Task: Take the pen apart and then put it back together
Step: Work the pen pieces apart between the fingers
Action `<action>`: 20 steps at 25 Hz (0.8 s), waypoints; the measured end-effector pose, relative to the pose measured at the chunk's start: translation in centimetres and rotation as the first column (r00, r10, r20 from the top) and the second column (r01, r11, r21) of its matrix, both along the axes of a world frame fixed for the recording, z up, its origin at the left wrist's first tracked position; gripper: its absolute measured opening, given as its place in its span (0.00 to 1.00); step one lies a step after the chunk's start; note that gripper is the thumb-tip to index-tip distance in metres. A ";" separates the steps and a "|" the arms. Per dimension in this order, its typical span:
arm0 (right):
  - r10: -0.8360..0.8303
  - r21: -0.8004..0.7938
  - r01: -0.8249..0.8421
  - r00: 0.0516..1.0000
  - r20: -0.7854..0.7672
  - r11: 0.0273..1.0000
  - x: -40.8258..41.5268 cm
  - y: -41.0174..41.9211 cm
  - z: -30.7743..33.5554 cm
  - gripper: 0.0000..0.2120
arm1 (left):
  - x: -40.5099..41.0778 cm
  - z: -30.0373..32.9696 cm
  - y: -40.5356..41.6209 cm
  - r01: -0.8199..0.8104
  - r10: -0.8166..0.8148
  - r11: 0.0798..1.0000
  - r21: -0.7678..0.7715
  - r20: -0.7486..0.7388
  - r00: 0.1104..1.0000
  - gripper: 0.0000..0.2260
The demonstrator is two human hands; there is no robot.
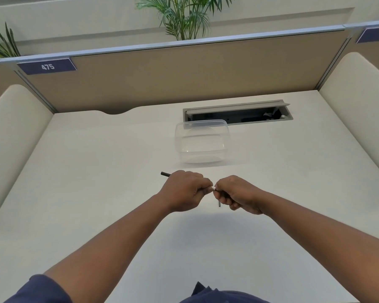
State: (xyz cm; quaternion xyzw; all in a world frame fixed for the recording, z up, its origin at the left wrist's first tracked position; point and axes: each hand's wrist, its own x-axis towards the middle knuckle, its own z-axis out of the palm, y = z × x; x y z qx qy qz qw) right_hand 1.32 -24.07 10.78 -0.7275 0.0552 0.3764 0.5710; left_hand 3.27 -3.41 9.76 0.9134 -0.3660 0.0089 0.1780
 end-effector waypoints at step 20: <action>0.366 -0.522 -0.075 0.796 0.481 0.849 -0.6 1.8 -2.2 0.13 | -0.8 -0.3 -0.8 -0.047 0.078 0.973 0.224 -0.134 0.988 0.10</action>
